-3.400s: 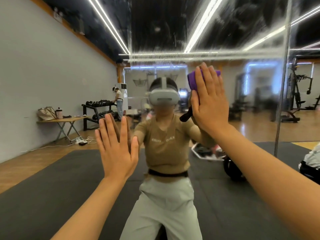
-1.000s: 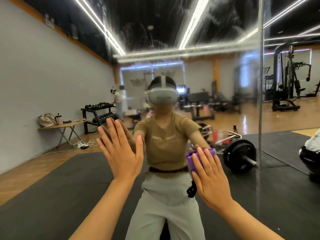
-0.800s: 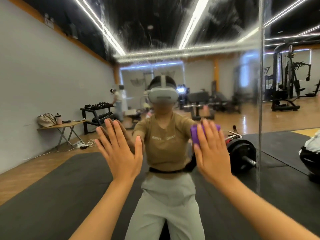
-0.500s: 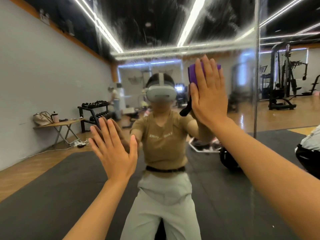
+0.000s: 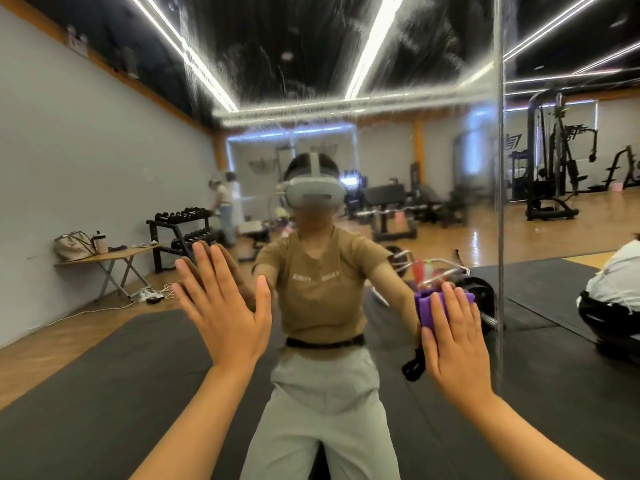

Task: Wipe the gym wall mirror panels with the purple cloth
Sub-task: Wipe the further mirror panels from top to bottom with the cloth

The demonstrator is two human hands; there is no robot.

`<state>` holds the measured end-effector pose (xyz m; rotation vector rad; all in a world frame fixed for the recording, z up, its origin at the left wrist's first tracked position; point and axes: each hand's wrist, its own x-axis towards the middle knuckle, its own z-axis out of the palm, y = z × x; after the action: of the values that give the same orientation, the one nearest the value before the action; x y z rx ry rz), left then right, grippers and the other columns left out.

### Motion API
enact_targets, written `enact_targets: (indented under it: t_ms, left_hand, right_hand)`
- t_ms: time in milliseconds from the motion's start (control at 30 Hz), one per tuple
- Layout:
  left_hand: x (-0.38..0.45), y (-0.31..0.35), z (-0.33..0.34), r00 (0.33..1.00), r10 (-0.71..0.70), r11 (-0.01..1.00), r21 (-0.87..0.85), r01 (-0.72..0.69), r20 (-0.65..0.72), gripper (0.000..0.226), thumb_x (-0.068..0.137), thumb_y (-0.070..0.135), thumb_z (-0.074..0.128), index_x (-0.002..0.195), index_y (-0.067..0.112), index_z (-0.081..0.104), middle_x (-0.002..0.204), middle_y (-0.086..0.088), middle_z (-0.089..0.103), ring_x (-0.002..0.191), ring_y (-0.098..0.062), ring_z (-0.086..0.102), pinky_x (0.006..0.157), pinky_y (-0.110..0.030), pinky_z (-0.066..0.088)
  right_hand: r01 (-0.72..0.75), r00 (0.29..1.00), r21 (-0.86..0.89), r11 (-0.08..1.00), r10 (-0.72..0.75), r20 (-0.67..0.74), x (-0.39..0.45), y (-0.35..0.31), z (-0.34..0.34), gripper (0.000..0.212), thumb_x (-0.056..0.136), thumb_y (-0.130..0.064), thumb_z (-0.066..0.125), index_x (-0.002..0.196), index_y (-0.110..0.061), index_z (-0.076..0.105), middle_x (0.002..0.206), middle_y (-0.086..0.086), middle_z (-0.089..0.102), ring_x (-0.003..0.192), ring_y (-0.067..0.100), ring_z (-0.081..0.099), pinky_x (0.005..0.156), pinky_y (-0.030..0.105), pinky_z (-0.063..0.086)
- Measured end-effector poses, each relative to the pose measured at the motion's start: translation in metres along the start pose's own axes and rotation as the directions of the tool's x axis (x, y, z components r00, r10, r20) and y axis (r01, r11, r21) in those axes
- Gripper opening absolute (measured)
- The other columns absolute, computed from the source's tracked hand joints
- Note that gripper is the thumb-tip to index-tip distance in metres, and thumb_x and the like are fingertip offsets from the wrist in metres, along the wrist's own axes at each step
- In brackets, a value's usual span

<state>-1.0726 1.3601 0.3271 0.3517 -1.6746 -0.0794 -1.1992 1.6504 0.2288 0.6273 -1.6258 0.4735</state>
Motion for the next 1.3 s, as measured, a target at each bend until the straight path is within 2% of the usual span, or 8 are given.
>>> enact_targets:
  t_ms: [200,433,567,667,767,900,1100,1300]
  left_hand:
    - [0.0,-0.001,0.003,1.0,0.009,1.0,-0.001,-0.009,-0.025,0.079,0.099,0.048,0.038,0.16,0.005,0.012,0.168,-0.017,0.007,0.154,-0.041,0.0,0.122,-0.063,0.003]
    - [0.0,-0.002,0.005,0.999,0.019,1.0,-0.005,-0.019,-0.038,0.078,0.1,0.047,0.038,0.16,0.004,0.014,0.168,-0.017,0.008,0.154,-0.042,0.002,0.122,-0.063,0.004]
    - [0.0,-0.003,0.005,0.999,0.018,1.0,-0.014,-0.018,-0.048,0.077,0.1,0.046,0.038,0.16,0.004,0.014,0.167,-0.017,0.008,0.153,-0.042,0.002,0.122,-0.064,0.004]
    - [-0.001,-0.003,0.006,0.999,0.025,0.999,-0.021,-0.026,-0.045,0.077,0.1,0.046,0.038,0.16,0.003,0.014,0.167,-0.02,0.01,0.153,-0.044,0.002,0.121,-0.065,0.004]
    - [-0.001,-0.003,0.008,0.999,0.026,1.0,0.006,-0.026,-0.047,0.076,0.102,0.046,0.036,0.159,0.002,0.012,0.166,-0.022,0.01,0.152,-0.047,0.005,0.12,-0.067,0.006]
    - [-0.001,-0.002,0.009,0.999,0.03,0.999,0.014,-0.029,-0.04,0.077,0.102,0.046,0.036,0.159,0.002,0.011,0.166,-0.023,0.009,0.152,-0.047,0.005,0.12,-0.067,0.006]
    - [-0.001,-0.001,0.007,0.998,0.045,0.999,0.001,-0.045,-0.046,0.076,0.102,0.045,0.035,0.159,0.0,0.012,0.165,-0.025,0.011,0.151,-0.049,0.006,0.12,-0.067,0.005]
    - [-0.001,-0.002,0.005,0.998,0.05,0.999,0.002,-0.05,-0.031,0.076,0.102,0.046,0.033,0.159,0.001,0.01,0.166,-0.024,0.008,0.152,-0.048,0.004,0.12,-0.067,0.005]
  right_hand:
    - [-0.096,0.995,0.036,0.995,0.097,-0.017,0.081,-0.001,-0.003,0.061,0.106,-0.03,0.031,0.161,-0.012,0.012,0.166,0.014,0.016,0.155,0.029,0.012,0.127,0.045,0.007]
    - [-0.181,0.981,0.05,0.982,0.184,-0.057,0.217,0.011,-0.026,0.062,0.107,-0.029,0.034,0.161,-0.007,0.014,0.168,0.013,0.01,0.156,0.024,0.004,0.125,0.029,-0.008]
    - [-0.194,0.977,0.059,0.979,0.199,-0.074,0.195,0.011,-0.024,0.061,0.107,-0.029,0.034,0.161,-0.007,0.014,0.168,0.013,0.011,0.153,0.012,-0.004,0.125,0.029,-0.006]
    - [-0.205,0.972,0.046,0.978,0.209,-0.108,0.14,0.017,-0.015,0.061,0.105,-0.026,0.037,0.16,-0.004,0.019,0.167,0.015,0.015,0.155,0.019,0.003,0.127,0.041,0.006]
    - [-0.177,0.982,0.021,0.984,0.178,-0.061,0.078,0.022,-0.01,0.061,0.105,-0.025,0.036,0.159,-0.003,0.019,0.167,0.016,0.014,0.156,0.029,0.009,0.126,0.051,0.013]
    - [-0.139,0.99,0.001,0.99,0.138,0.025,0.031,0.027,-0.01,0.062,0.106,-0.031,0.032,0.16,-0.007,0.013,0.168,0.013,0.01,0.157,0.028,0.006,0.127,0.046,0.007]
    - [-0.152,0.988,0.022,0.988,0.152,0.03,0.055,0.027,-0.014,0.063,0.103,-0.029,0.034,0.159,-0.005,0.015,0.167,0.013,0.012,0.157,0.024,0.004,0.128,0.042,0.005]
    - [-0.178,0.984,0.025,0.984,0.178,0.001,0.163,0.032,-0.027,0.065,0.105,-0.033,0.03,0.161,-0.006,0.011,0.168,0.011,0.008,0.155,0.015,-0.003,0.127,0.035,-0.003]
